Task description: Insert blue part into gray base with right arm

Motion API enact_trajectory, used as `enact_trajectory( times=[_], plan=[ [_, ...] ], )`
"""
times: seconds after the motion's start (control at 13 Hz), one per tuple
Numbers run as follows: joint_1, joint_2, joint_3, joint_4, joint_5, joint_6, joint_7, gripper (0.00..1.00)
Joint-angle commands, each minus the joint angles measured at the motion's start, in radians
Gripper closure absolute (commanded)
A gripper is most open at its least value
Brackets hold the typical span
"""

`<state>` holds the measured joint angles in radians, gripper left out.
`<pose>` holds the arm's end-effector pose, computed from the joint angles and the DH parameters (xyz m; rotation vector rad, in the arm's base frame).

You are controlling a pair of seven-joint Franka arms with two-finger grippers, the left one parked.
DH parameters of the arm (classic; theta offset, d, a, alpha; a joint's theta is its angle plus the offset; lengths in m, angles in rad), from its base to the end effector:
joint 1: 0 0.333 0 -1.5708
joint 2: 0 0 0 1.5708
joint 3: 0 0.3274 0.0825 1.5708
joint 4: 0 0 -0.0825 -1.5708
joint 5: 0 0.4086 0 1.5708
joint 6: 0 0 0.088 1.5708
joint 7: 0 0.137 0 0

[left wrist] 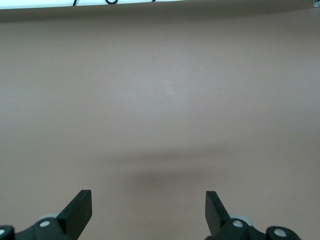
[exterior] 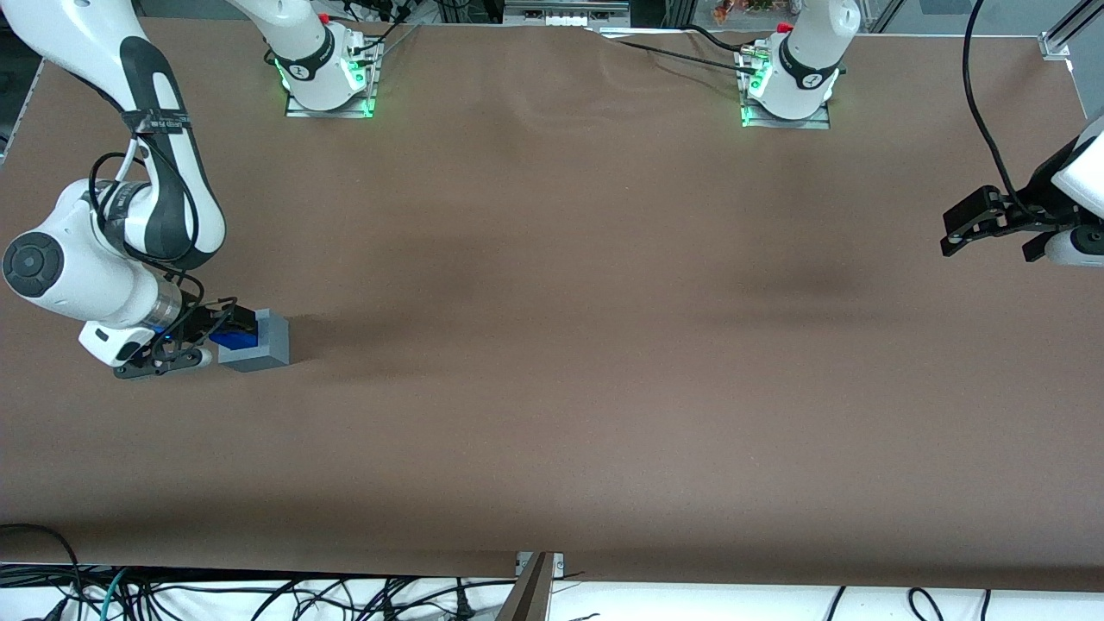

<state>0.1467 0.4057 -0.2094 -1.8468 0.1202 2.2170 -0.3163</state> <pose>0.6575 -0.0285 0.2730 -3.1094 -0.3048 0.0340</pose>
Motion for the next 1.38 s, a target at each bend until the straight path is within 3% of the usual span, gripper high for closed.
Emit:
enact_trajectory(
  times=[0.0,0.23,0.46,0.54,0.92,1.15,1.31],
  plan=[
    [0.002,-0.076,0.008,0.020,0.018,-0.093,-0.012,0.01],
    [0.004,-0.116,0.007,0.174,0.003,-0.380,-0.009,0.01],
    [0.008,-0.110,0.008,0.345,-0.112,-0.558,-0.024,0.01],
    [0.008,-0.116,0.012,0.366,-0.123,-0.594,-0.018,0.01],
    [0.010,-0.163,0.004,0.451,-0.113,-0.822,0.124,0.01],
    [0.002,-0.195,0.010,0.401,-0.103,-0.782,0.186,0.01],
    [-0.047,-0.321,0.060,0.199,-0.103,-0.622,0.187,0.01]
  ],
)
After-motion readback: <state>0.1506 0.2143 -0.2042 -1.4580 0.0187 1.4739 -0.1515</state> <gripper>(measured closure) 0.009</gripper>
